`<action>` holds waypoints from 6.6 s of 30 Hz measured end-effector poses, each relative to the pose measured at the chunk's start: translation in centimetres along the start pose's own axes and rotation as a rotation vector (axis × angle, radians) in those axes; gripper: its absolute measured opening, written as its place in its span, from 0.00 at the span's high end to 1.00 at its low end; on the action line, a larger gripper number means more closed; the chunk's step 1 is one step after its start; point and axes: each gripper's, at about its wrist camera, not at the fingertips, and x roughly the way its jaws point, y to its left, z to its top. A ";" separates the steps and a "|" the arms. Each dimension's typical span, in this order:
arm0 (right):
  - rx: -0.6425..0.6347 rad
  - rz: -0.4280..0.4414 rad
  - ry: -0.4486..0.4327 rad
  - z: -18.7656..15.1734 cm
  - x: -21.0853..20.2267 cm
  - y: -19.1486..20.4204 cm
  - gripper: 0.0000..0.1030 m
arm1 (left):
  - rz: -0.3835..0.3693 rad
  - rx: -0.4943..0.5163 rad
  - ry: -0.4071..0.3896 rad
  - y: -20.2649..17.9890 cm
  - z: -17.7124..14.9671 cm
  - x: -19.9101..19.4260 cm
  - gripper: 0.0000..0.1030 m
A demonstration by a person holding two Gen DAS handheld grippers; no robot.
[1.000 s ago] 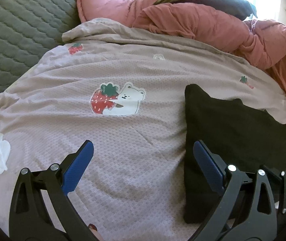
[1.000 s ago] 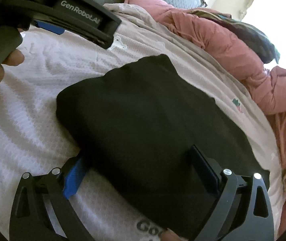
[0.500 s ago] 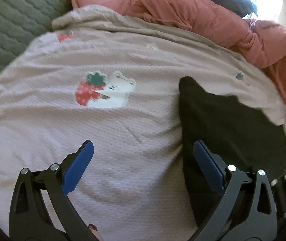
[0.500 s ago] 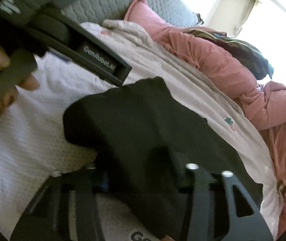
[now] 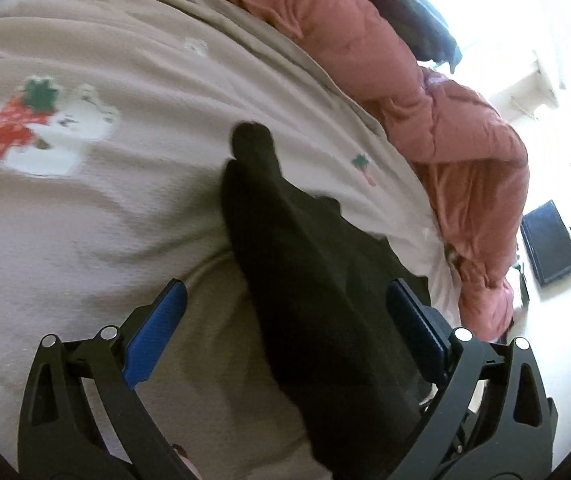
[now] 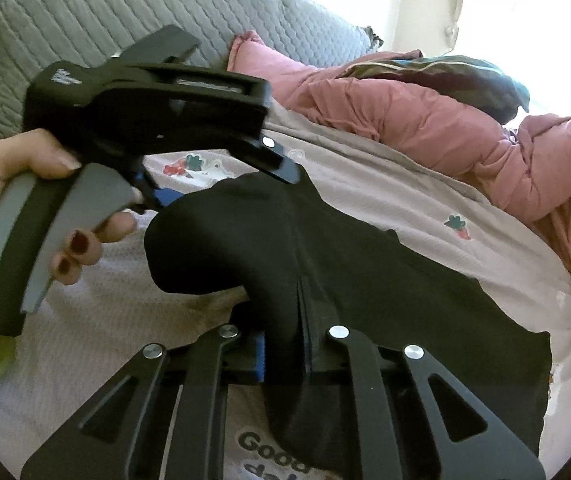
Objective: Fold small clothes
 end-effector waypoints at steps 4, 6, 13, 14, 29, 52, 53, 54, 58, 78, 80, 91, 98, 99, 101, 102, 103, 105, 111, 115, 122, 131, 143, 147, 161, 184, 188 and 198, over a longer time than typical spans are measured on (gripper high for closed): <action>-0.024 0.003 -0.003 -0.3 -0.5 0.2 0.91 | -0.037 -0.010 0.008 -1.3 0.3 0.7 0.19; -0.030 -0.002 -0.010 -0.4 -0.8 0.2 0.92 | 0.001 0.007 0.023 -2.4 0.2 1.2 0.45; 0.025 -0.032 -0.052 -0.6 -3.3 -1.8 0.93 | 0.080 0.104 -0.018 -6.6 -0.1 0.4 0.88; 0.032 -0.037 -0.059 -0.7 -3.8 -2.2 0.93 | 0.087 0.127 -0.025 -7.4 -0.3 0.3 0.88; 0.328 -0.097 -0.119 -6.0 -10.7 -11.1 0.94 | 0.106 0.332 0.031 -20.3 -4.3 4.2 0.88; 0.806 0.045 0.037 -15.9 -10.0 -18.5 0.92 | 0.079 0.410 0.088 -21.4 -9.9 8.8 0.54; 0.821 0.052 0.037 -16.2 -10.2 -18.8 0.91 | 0.108 0.403 0.070 -20.4 -9.8 8.3 0.54; 0.836 0.056 0.039 -16.5 -10.4 -18.9 0.90 | 0.129 0.399 0.064 -19.9 -9.9 8.3 0.54; 0.859 0.073 0.047 -17.2 -11.3 -19.4 0.83 | 0.192 0.425 0.064 -17.8 -10.6 8.5 0.54; 0.864 0.108 0.038 -11.5 -11.7 -26.9 0.35 | 0.258 0.497 -0.023 -17.1 -11.7 7.3 0.47; 0.852 0.131 0.076 -10.9 -10.1 -27.5 0.35 | 0.252 0.487 -0.021 -16.8 -11.6 7.3 0.47; 0.912 0.209 0.202 -11.6 -4.7 -28.6 0.58 | 0.255 0.487 -0.018 -16.8 -11.5 7.4 0.46; 0.811 0.217 0.160 -10.9 -5.1 -27.9 0.75 | 0.267 0.492 -0.015 -17.0 -11.6 7.4 0.46; 0.794 0.214 0.149 -10.8 -5.4 -27.8 0.76 | 0.264 0.495 -0.011 -17.1 -11.6 7.4 0.46; 0.767 0.200 0.126 -10.7 -5.9 -27.6 0.80 | 0.262 0.502 -0.010 -17.2 -11.7 7.4 0.46; 0.751 0.188 0.116 -10.6 -6.0 -27.4 0.81 | 0.260 0.504 -0.009 -17.2 -11.7 7.4 0.46; 0.726 0.168 0.103 -10.4 -6.3 -27.2 0.82 | 0.260 0.505 -0.009 -17.2 -11.8 7.4 0.46; 0.680 0.132 0.085 -10.0 -6.8 -26.6 0.84 | 0.258 0.510 -0.009 -17.3 -11.8 7.3 0.46; 0.592 0.037 0.026 -9.4 -9.7 -26.4 0.85 | 0.219 0.521 -0.004 -18.1 -12.1 6.8 0.46; 0.565 -0.019 0.083 -10.8 -9.3 -26.5 0.83 | 0.233 0.534 0.014 -18.4 -12.4 7.5 0.42; 0.629 -0.108 0.177 -13.2 -7.2 -26.6 0.51 | 0.242 0.519 0.030 -17.6 -12.7 8.0 0.39; 0.549 -0.175 0.154 -12.8 -10.2 -24.3 0.46 | 0.246 0.512 0.015 -17.6 -12.9 7.2 0.40; 0.536 -0.220 0.008 -11.8 -15.9 -21.8 0.11 | 0.261 0.499 -0.033 -17.5 -13.3 4.8 0.25; 0.523 -0.252 -0.034 -11.6 -17.6 -21.0 0.05 | 0.271 0.506 -0.055 -17.6 -13.6 3.6 0.22; 0.491 -0.323 -0.068 -12.2 -21.3 -18.3 0.05 | 0.315 0.570 -0.137 -17.8 -16.4 -0.7 0.09; 0.469 -0.352 -0.009 -14.6 -23.7 -12.1 0.05 | 0.351 0.586 -0.146 -14.3 -22.5 -4.5 0.09; 0.491 -0.351 0.008 -15.8 -23.4 -11.3 0.05 | 0.355 0.582 -0.131 -13.7 -23.1 -3.9 0.09; 0.544 -0.334 0.076 -17.4 -21.7 -11.1 0.05 | 0.371 0.561 -0.105 -12.9 -23.4 -3.3 0.09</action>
